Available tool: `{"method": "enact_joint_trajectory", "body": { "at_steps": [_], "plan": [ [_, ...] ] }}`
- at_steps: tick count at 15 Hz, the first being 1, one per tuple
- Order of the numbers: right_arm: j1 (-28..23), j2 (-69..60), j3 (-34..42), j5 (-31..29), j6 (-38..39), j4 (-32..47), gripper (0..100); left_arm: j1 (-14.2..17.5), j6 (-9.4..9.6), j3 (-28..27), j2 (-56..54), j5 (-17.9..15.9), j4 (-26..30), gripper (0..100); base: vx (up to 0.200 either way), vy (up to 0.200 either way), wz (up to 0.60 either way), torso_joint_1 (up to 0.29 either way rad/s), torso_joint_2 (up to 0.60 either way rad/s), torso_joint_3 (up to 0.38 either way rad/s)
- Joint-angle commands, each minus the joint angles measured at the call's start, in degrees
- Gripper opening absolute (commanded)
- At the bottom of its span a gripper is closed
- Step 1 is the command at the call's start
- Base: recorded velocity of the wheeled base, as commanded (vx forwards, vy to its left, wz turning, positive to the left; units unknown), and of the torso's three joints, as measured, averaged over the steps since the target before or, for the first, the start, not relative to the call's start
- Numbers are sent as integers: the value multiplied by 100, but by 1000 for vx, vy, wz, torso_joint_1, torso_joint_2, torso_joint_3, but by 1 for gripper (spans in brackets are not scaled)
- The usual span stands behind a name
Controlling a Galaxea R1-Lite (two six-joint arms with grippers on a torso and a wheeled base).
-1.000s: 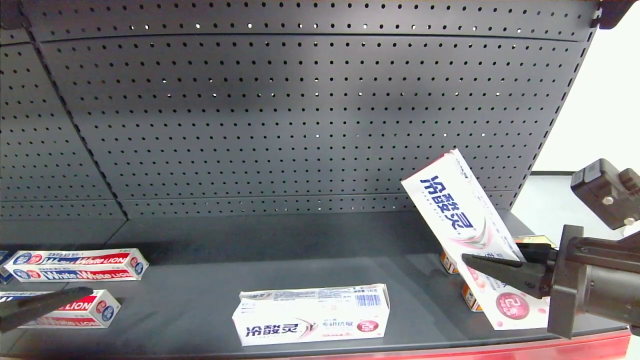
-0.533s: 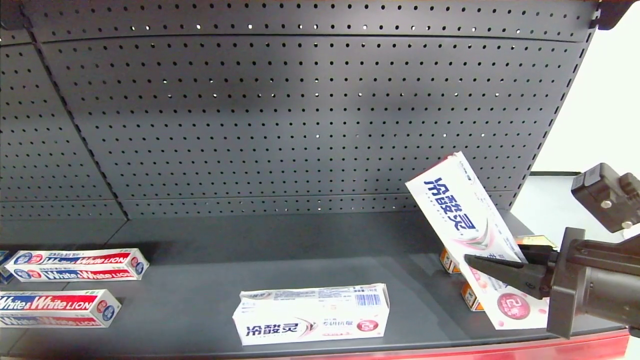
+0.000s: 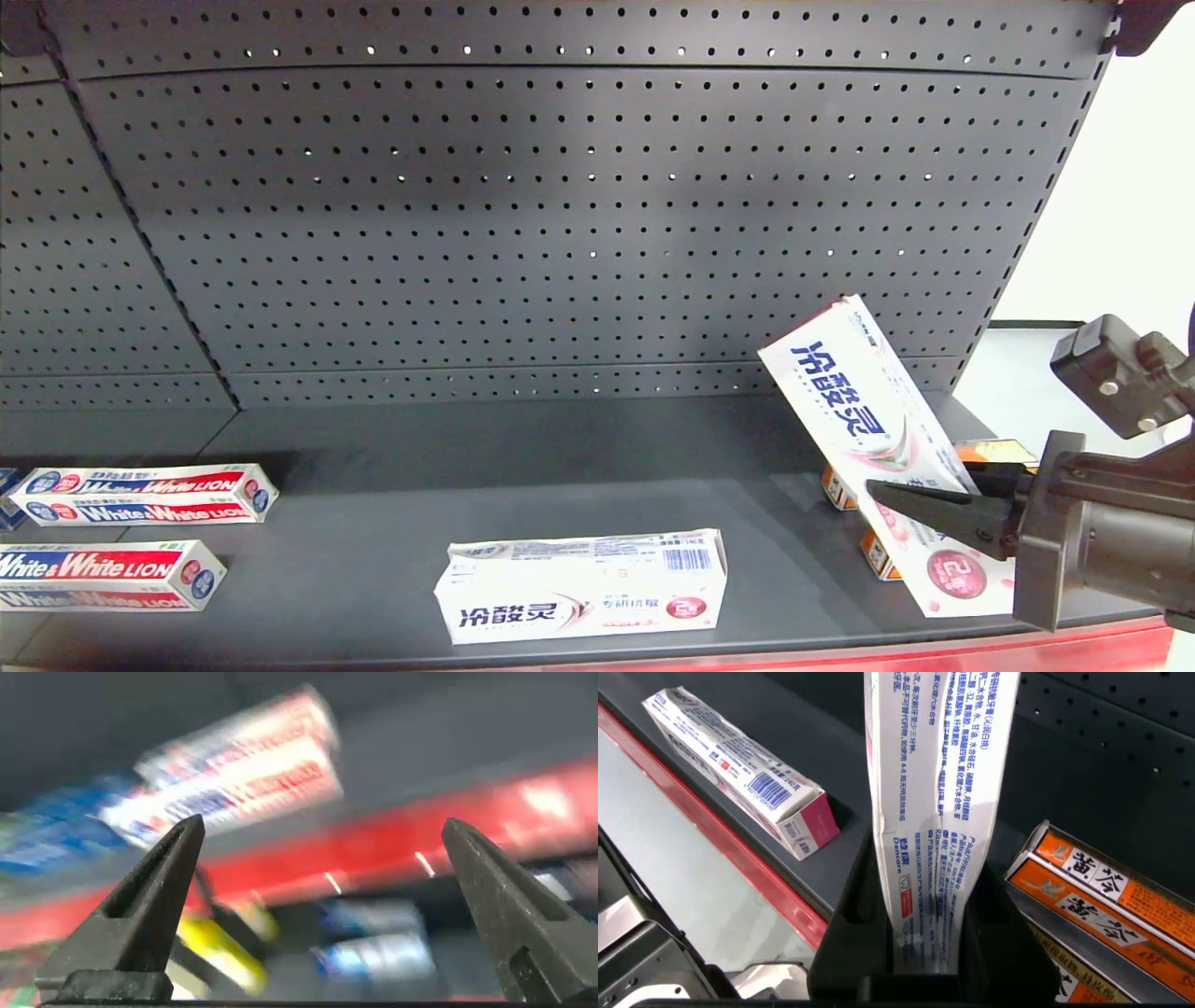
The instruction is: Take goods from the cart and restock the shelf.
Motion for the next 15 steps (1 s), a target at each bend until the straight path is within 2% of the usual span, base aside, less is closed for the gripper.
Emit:
{"method": "enact_joint_trajectory", "body": {
  "at_steps": [1, 2, 3, 4, 5, 6, 7, 9, 10, 11, 12, 13, 15],
  "plan": [
    [-1, 36, -18, 3, 1, -2, 0, 0, -397, 343, -49, 563, -481, 100, 0, 0, 0, 0, 0, 0],
    [-1, 36, 8, 3, 1, -2, 0, 0, -705, 352, -49, 914, -508, 100, 0, 0, 0, 0, 0, 0],
    [-1, 27, 35, 3, 1, -2, 0, 0, -889, 361, -49, 1459, -525, 100, 0, 0, 0, 0, 0, 0],
    [-1, 27, 43, 3, 1, -2, 0, 0, -907, 352, -49, 1547, -525, 100, 0, 0, 0, 0, 0, 0],
    [-1, 1, 52, 3, 1, -2, 0, 0, -1012, 361, -49, 2329, -517, 100, 0, 0, 0, 0, 0, 0],
    [-1, -17, 52, 3, 1, -2, 0, 0, -1065, 361, -49, 2540, -508, 100, 0, 0, 0, 0, 0, 0],
    [8, -17, 61, 3, 1, -2, 0, 0, -1091, 361, -49, 2593, -499, 100, 0, 0, 0, 0, 0, 0],
    [8, -26, 35, 12, 1, -2, 0, 0, -1065, 361, -49, 2479, -508, 100, 0, 0, 0, 0, 0, 0],
    [8, -17, 26, 12, 1, -2, 0, 0, -1083, 352, -49, 2259, -499, 100, 0, 0, 0, 0, 0, 0],
    [8, -26, 8, 12, 10, -2, 0, 0, -1083, 352, -49, 1969, -499, 100, 0, 0, 0, 0, 0, 0],
    [8, -34, -1, 12, 10, -2, 0, 0, -1100, 352, -49, 994, -490, 100, 0, 0, 0, 0, 0, 0],
    [8, -70, -1, 12, 19, -2, 0, 0, -1074, 361, -49, 501, -394, 100, 0, 0, 0, 0, 0, 0],
    [8, -96, -9, 12, 19, -2, 0, 0, -1091, 317, -49, 431, -130, 100, 0, 0, 0, 0, 0, 0]
  ]
}}
